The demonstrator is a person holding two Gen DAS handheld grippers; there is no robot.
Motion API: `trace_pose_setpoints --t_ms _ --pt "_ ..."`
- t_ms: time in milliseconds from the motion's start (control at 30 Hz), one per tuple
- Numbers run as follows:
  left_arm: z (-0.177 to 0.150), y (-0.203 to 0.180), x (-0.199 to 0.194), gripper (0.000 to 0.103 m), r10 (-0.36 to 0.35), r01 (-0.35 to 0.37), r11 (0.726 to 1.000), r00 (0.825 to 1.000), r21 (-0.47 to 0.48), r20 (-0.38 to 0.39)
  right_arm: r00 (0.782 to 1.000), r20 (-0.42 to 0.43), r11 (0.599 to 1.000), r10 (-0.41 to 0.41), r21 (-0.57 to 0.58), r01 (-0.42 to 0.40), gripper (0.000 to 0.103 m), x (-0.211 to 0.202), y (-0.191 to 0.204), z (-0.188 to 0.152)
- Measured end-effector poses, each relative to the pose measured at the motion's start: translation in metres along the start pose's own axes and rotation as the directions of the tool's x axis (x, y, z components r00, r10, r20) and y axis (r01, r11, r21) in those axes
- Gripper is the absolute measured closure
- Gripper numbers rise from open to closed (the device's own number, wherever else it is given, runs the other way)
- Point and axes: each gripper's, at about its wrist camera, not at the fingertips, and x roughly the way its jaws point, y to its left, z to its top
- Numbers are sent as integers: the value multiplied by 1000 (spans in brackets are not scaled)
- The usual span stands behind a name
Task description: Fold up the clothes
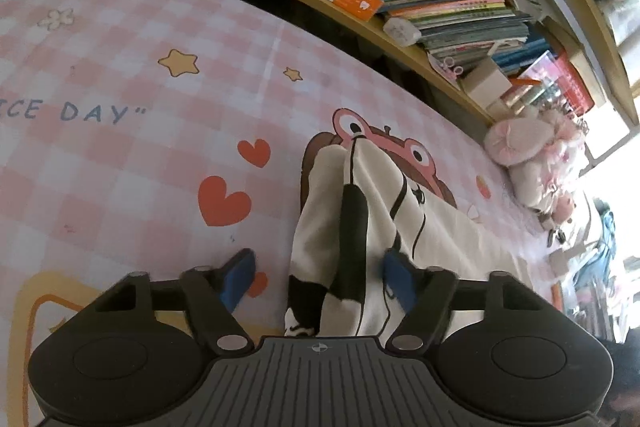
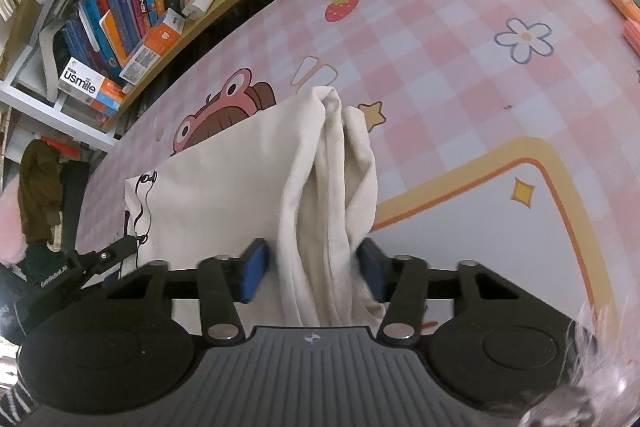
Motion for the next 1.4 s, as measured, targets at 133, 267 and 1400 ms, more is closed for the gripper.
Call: trace_pose_setpoints --t_ms 133,267,1400 --pt "-1 -4 3 78 -4 4 1000 1000 -28 -18 1000 -1 999 -12 -46 12 78 4 8 1" --pt "-7 -22 -9 88 3 -3 999 1000 35 20 997 43 986 -57 -155 63 85 -2 26 -1" --pt "-20 -39 -8 86 22 -25 994 999 103 30 995 104 933 -7 -357 44 85 -9 42 2"
